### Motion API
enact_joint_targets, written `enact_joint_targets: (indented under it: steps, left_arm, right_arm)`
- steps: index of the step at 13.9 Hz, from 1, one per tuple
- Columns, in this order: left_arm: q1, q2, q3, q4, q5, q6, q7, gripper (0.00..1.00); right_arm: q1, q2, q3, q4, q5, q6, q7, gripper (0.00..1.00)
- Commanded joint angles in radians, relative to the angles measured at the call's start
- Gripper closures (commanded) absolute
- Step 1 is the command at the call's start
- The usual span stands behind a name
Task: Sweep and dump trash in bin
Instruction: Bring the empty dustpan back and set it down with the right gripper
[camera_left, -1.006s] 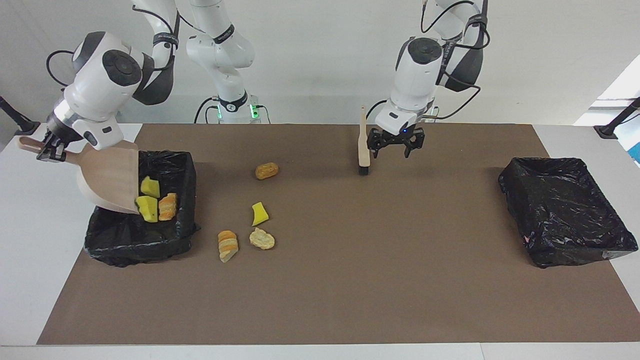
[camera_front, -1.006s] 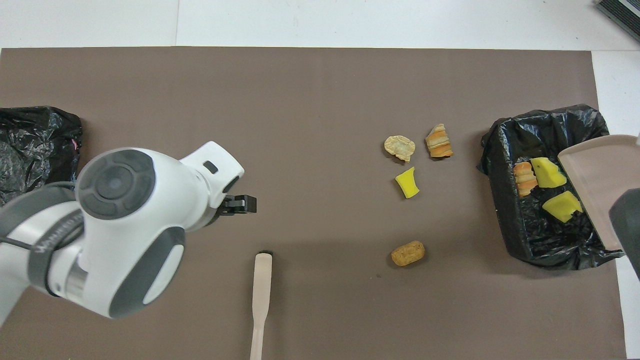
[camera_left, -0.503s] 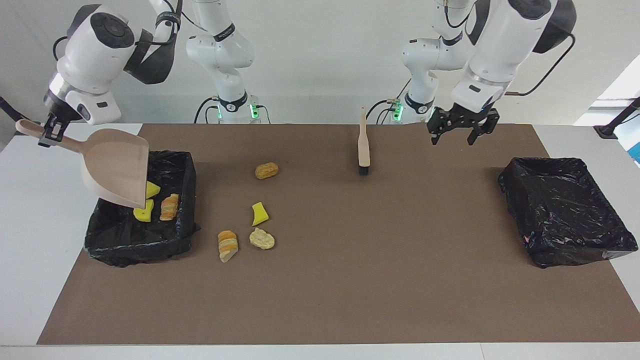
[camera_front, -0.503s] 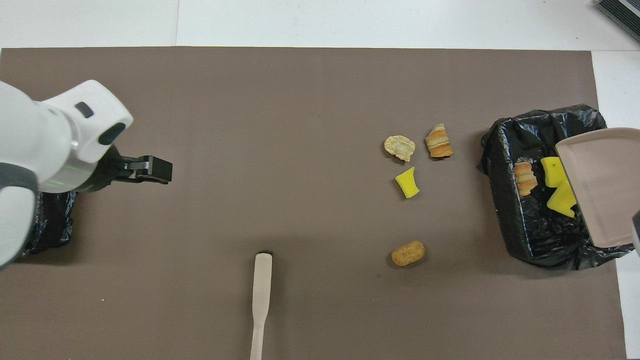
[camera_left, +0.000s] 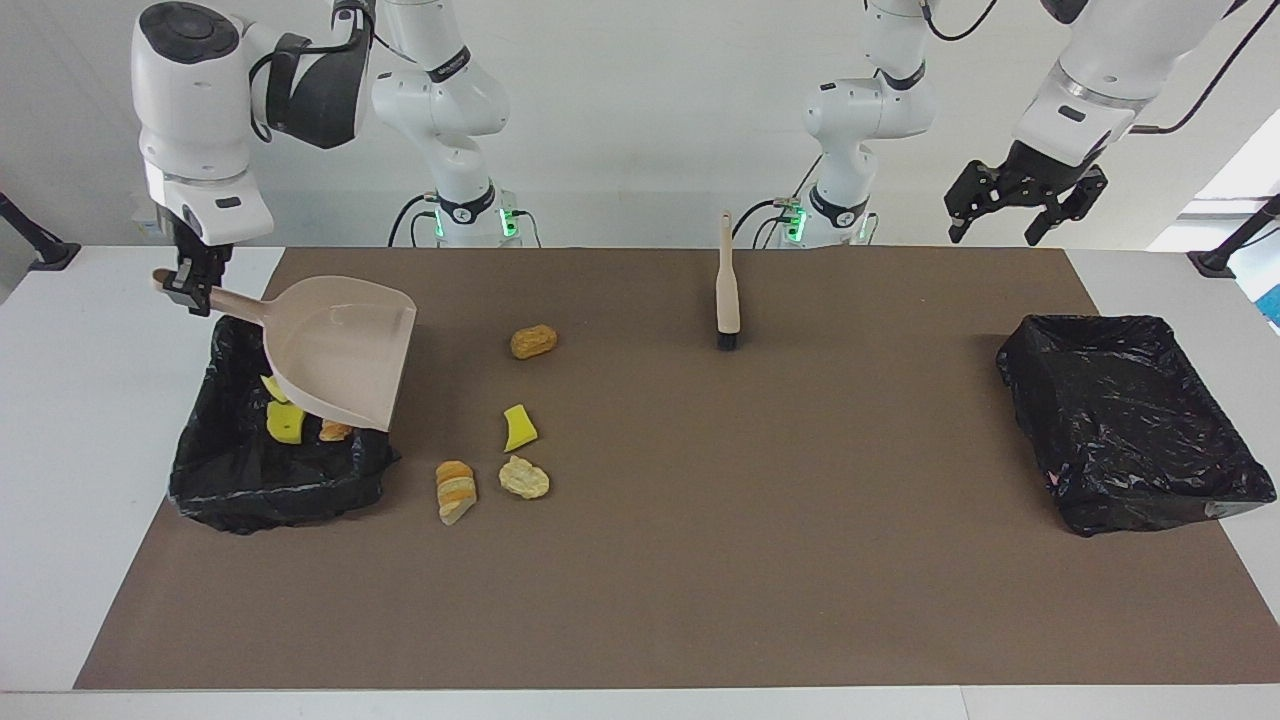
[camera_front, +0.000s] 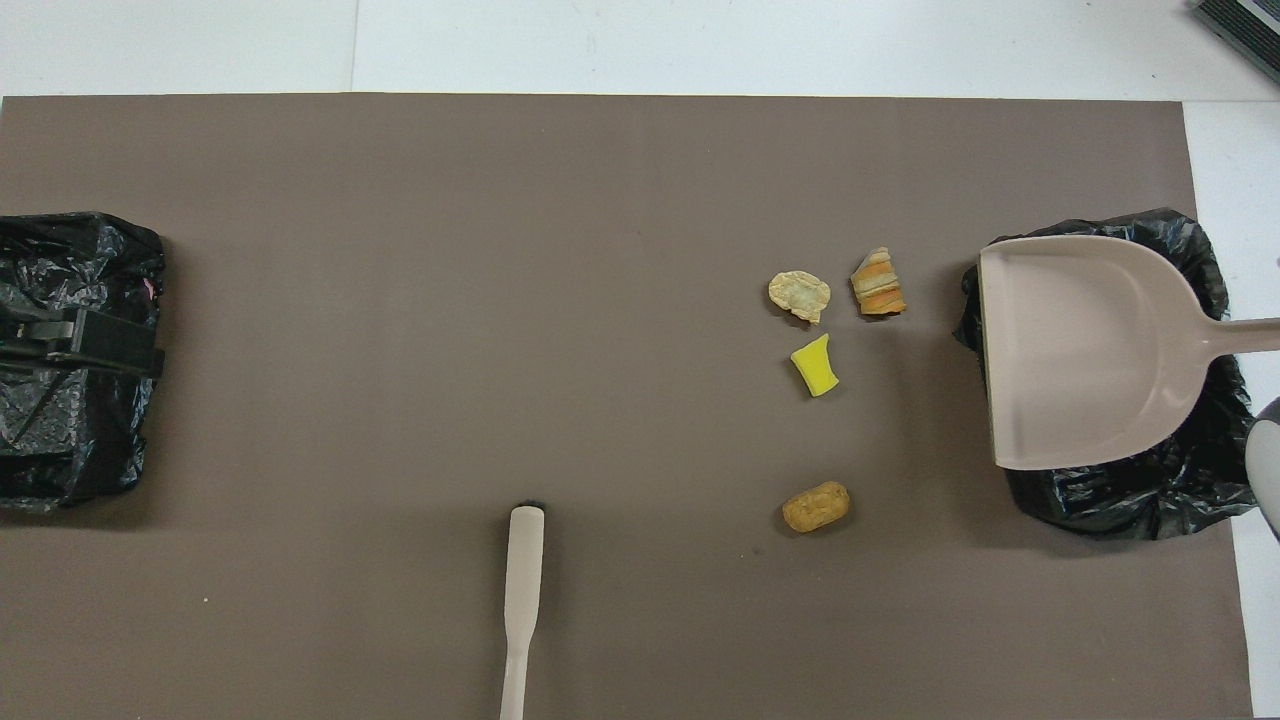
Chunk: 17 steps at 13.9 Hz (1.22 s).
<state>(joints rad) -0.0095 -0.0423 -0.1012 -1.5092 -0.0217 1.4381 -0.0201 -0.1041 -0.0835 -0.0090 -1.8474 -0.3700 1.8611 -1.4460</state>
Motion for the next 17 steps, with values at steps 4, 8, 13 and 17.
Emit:
enact_joint_targets:
  steps: [4, 8, 13, 17]
  left_arm:
    - [0.003, -0.031, 0.000, 0.007, 0.003, -0.010, 0.002, 0.00]
    - [0.006, -0.028, 0.001, 0.009, 0.011, 0.008, 0.002, 0.00]
    - [0.026, -0.028, 0.008, 0.009, 0.012, 0.013, 0.009, 0.00]
    - [0.022, -0.025, 0.012, 0.013, 0.014, 0.012, 0.012, 0.00]
  right_arm:
    - [0.078, -0.004, 0.075, 0.027, 0.120, -0.109, 0.583, 1.00]
    - [0.099, 0.005, 0.141, 0.027, 0.304, -0.175, 0.963, 1.00]
    - [0.263, 0.095, 0.147, 0.079, 0.371, -0.125, 1.407, 1.00]
    - [0.426, 0.258, 0.147, 0.146, 0.384, 0.024, 1.720, 1.00]
